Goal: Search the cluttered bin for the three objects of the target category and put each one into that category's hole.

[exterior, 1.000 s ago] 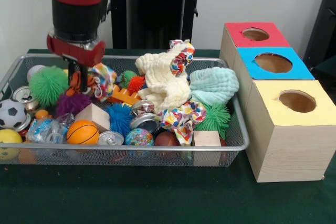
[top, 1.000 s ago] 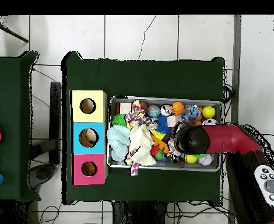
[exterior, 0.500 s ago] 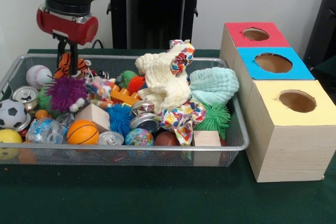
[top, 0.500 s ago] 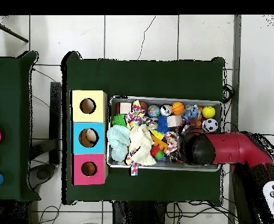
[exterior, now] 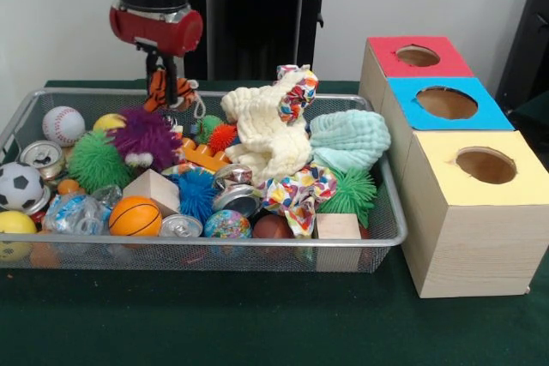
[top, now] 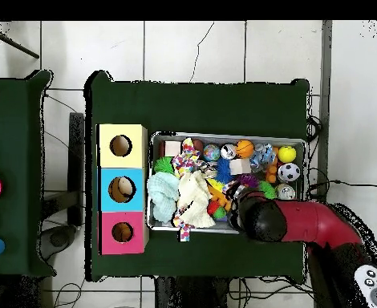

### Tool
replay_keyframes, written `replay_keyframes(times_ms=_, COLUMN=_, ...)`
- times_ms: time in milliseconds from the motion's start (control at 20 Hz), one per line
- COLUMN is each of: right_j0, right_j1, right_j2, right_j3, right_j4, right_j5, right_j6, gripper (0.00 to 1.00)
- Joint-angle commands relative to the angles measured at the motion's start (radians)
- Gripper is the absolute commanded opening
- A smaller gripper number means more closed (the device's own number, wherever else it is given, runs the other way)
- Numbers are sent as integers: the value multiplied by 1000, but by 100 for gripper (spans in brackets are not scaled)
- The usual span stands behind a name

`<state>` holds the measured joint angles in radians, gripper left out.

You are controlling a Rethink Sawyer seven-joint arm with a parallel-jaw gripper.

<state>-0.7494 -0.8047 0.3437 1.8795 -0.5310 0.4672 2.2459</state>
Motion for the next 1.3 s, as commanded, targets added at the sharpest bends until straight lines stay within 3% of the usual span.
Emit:
replay_keyframes(times_ms=50, right_j0=91, right_j1=-109, right_j2=-71, right_j3=190, right_j4=92, right_j5=115, right_j6=122, gripper=0)
replay_keyframes(times_ms=500, right_j0=270, right_j1=-169, right_j2=-220, right_j3=240, right_j4=130, right_j5=89, right_j6=221, gripper=0)
replay_keyframes(times_ms=1000, right_j0=262, right_j1=-83, right_j2=-241, right_j3=167, right_j4=128, right_j5=19, right_j6=108, gripper=0)
replay_keyframes(times_ms=1150, right_j0=284, right_j1=-90, right_j2=-251, right_j3=189, right_j4=161, right_j5=34, right_j6=139, gripper=0)
replay_keyframes(times_ms=1300, right_j0=350, right_j1=-109, right_j2=-288, right_j3=219, right_j4=205, right_j5=45, right_j6=217, gripper=0)
